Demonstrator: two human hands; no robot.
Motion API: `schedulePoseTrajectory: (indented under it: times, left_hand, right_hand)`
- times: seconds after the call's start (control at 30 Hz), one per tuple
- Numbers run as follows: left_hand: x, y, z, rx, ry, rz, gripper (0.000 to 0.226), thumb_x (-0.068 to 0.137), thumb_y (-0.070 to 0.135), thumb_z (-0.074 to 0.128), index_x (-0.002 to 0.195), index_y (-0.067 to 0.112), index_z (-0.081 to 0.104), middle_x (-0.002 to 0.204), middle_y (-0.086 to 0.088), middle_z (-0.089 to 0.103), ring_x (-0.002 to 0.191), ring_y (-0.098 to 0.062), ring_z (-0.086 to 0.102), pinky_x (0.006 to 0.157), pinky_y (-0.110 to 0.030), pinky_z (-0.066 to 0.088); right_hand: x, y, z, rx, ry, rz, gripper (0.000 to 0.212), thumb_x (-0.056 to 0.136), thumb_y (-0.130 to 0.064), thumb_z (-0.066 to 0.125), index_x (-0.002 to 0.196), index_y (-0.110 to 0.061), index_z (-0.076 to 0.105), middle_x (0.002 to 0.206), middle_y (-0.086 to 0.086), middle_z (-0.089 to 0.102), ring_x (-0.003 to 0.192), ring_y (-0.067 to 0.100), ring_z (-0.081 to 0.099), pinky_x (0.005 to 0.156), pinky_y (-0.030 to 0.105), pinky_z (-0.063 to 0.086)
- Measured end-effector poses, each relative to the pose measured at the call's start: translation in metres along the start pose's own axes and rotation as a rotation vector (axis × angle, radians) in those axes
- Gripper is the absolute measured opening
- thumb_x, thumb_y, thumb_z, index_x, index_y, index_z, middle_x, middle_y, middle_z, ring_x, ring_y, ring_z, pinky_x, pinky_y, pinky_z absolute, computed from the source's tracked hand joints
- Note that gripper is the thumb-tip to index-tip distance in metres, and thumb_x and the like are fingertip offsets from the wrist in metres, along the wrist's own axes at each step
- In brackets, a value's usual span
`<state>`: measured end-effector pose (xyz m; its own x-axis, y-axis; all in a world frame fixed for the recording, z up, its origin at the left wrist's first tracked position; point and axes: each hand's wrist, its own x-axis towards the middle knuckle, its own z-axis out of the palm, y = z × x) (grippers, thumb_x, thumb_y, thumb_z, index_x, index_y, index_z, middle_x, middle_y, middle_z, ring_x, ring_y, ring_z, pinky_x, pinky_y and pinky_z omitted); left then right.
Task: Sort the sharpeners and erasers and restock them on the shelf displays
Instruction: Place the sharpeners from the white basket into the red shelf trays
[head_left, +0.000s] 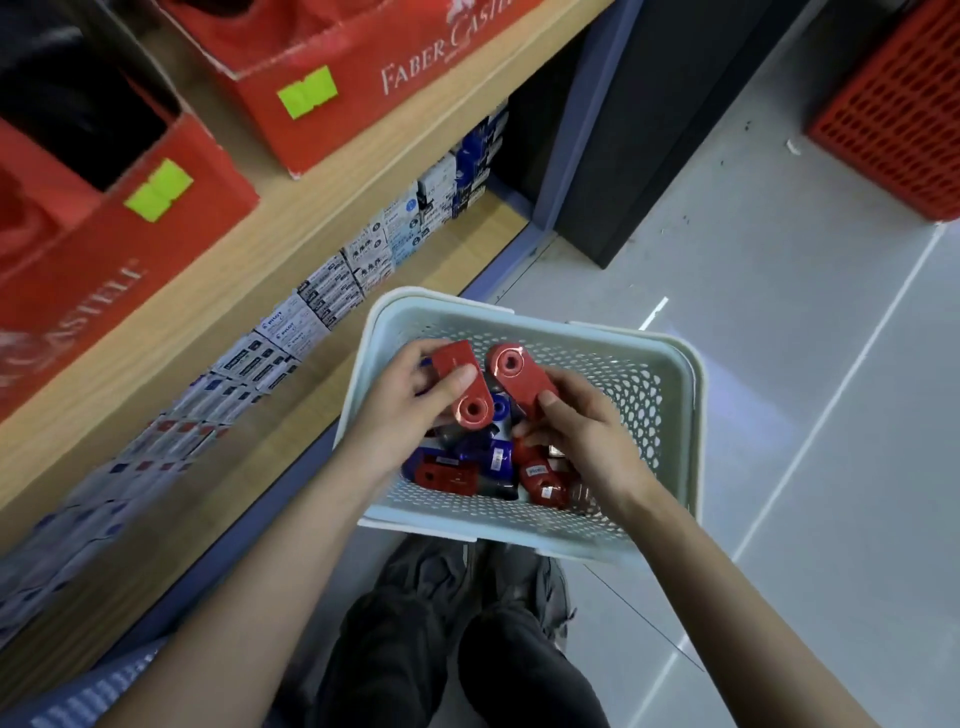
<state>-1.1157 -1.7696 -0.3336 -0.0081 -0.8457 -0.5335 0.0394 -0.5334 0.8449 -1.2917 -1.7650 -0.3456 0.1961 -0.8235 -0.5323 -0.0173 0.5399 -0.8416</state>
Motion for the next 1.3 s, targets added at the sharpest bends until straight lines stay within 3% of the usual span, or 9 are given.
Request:
schedulePoseTrajectory:
  times: [0.17,0.23,0.33,0.47,0.6,0.77,1.0,1.2,1.3]
  left_hand:
    - [-0.036,0.045,-0.01,0.027,0.04,0.103,0.023,0.088,0.023,0.06,0.111,0.026,0.054,0.099,-0.004,0.07,0.089,-0.013,0.069,0.079,-0.028,0.056]
    - [-0.056,0.065,-0.017,0.062,0.102,0.174,0.019,0.088,0.022,0.061,0.104,0.029,0.055,0.1,0.003,0.068,0.091,-0.009,0.067,0.082,-0.024,0.053]
    - [-0.092,0.095,-0.029,0.117,0.198,0.299,0.014,0.086,0.016,0.065,0.094,0.022,0.055,0.096,0.007,0.067,0.087,-0.003,0.063,0.075,-0.009,0.048]
    - [-0.139,0.126,-0.05,0.148,0.291,0.445,0.014,0.083,0.017,0.068,0.091,0.018,0.057,0.088,0.008,0.069,0.082,-0.004,0.065,0.076,-0.018,0.049]
    - [-0.169,0.149,-0.076,0.189,0.473,0.583,0.016,0.082,0.012,0.07,0.086,0.024,0.059,0.085,0.011,0.067,0.076,0.002,0.063,0.071,-0.012,0.049]
    - [-0.17,0.152,-0.121,0.357,0.767,0.51,0.025,0.079,0.014,0.074,0.091,0.029,0.057,0.094,0.002,0.068,0.091,-0.018,0.065,0.087,-0.041,0.053]
    - [-0.155,0.147,-0.145,0.572,1.052,0.427,0.023,0.081,0.016,0.071,0.103,0.012,0.065,0.098,-0.007,0.07,0.091,-0.025,0.064,0.084,-0.037,0.049]
    - [-0.145,0.147,-0.141,0.628,1.085,0.38,0.019,0.088,0.021,0.064,0.107,0.018,0.062,0.099,-0.002,0.067,0.093,-0.024,0.062,0.075,-0.031,0.043]
    - [-0.141,0.15,-0.145,0.686,1.03,0.354,0.02,0.09,0.026,0.061,0.109,0.019,0.063,0.102,-0.004,0.067,0.094,-0.027,0.062,0.079,-0.036,0.048]
  right_hand:
    - [-0.038,-0.054,0.002,-0.135,-0.023,-0.144,0.029,0.099,-0.01,0.043,0.126,-0.015,0.051,0.108,0.01,0.064,0.086,0.014,0.069,0.081,0.023,0.055]
    - [-0.053,-0.078,0.005,-0.225,0.0,-0.249,0.026,0.097,-0.013,0.049,0.122,-0.02,0.049,0.106,0.0,0.062,0.086,0.009,0.068,0.076,0.02,0.054]
    - [-0.071,-0.115,0.02,-0.255,0.003,-0.396,0.016,0.092,-0.01,0.057,0.104,-0.016,0.051,0.101,-0.004,0.06,0.089,0.019,0.065,0.072,0.022,0.054]
    - [-0.089,-0.16,0.054,-0.312,-0.066,-0.555,0.017,0.089,-0.007,0.062,0.096,-0.021,0.055,0.094,-0.005,0.064,0.083,0.016,0.064,0.072,0.03,0.055]
    - [-0.099,-0.195,0.093,-0.369,-0.129,-0.672,0.017,0.089,-0.009,0.062,0.098,-0.023,0.056,0.096,-0.006,0.062,0.075,0.007,0.061,0.069,0.021,0.051]
    - [-0.092,-0.223,0.146,-0.606,-0.176,-0.755,0.022,0.09,-0.014,0.061,0.111,-0.018,0.054,0.104,-0.007,0.055,0.09,0.015,0.06,0.075,0.021,0.046]
    - [-0.088,-0.215,0.175,-0.715,-0.107,-0.792,0.026,0.092,-0.013,0.06,0.117,-0.013,0.054,0.107,-0.004,0.051,0.089,0.009,0.052,0.068,-0.001,0.039]
    - [-0.087,-0.202,0.16,-0.678,-0.092,-0.722,0.026,0.091,-0.015,0.06,0.116,-0.017,0.055,0.108,-0.004,0.054,0.094,0.013,0.056,0.08,0.022,0.046]
    - [-0.085,-0.202,0.159,-0.678,-0.103,-0.728,0.026,0.091,-0.015,0.06,0.116,-0.018,0.055,0.108,-0.005,0.054,0.094,0.011,0.056,0.079,0.017,0.046]
